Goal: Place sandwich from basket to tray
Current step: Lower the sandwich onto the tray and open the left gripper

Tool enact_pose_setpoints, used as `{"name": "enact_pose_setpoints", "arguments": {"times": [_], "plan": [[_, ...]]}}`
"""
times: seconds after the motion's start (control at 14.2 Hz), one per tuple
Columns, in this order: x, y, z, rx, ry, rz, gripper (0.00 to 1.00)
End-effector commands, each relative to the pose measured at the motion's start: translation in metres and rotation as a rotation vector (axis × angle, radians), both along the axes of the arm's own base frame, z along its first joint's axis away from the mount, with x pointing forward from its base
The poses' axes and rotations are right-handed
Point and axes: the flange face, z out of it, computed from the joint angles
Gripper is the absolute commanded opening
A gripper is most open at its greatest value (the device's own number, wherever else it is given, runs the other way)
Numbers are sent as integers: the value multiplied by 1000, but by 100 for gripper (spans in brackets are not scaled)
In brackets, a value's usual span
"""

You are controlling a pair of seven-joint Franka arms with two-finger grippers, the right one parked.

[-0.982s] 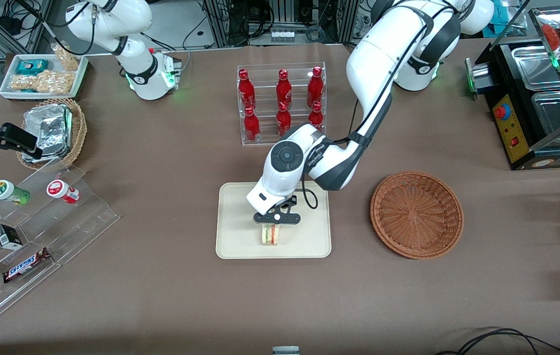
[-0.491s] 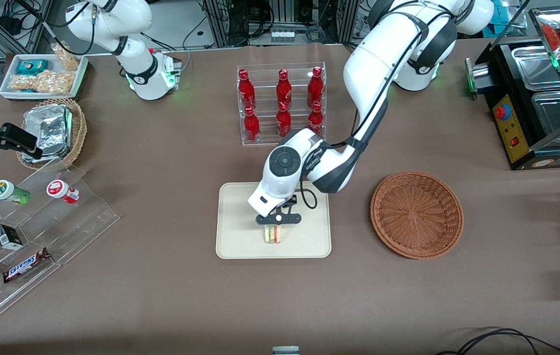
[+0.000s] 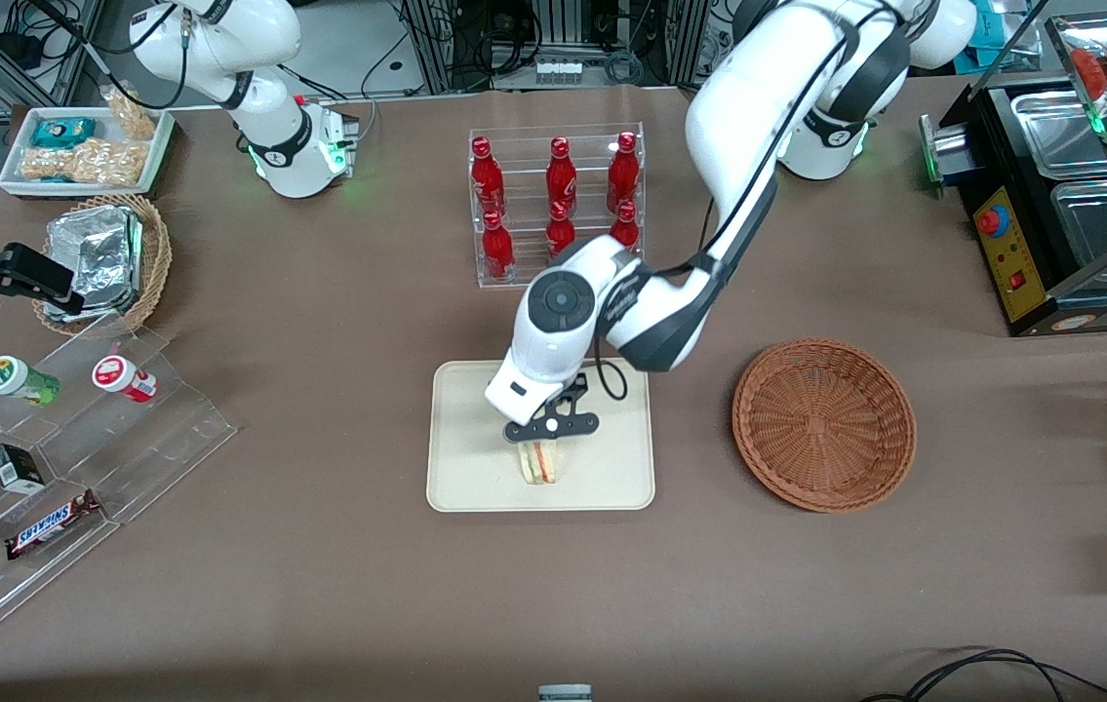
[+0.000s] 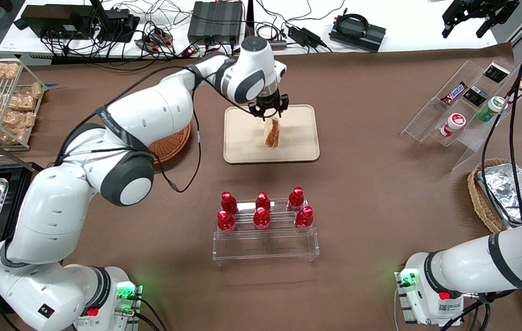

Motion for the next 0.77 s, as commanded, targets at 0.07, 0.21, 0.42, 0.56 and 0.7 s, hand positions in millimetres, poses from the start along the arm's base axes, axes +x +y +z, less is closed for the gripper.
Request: {"name": "enact_pose_setpoints", "arguments": {"times": [0.07,0.21,0.42,0.56,0.7], "plan": [[-11,33,89,122,-36,-9,100],[-10,51,98,179,-31,-2,100],[6,116,112,196,1,111,100],[3,158,110,230,29,153,100],[9,219,113,256,48,193,100]]}}
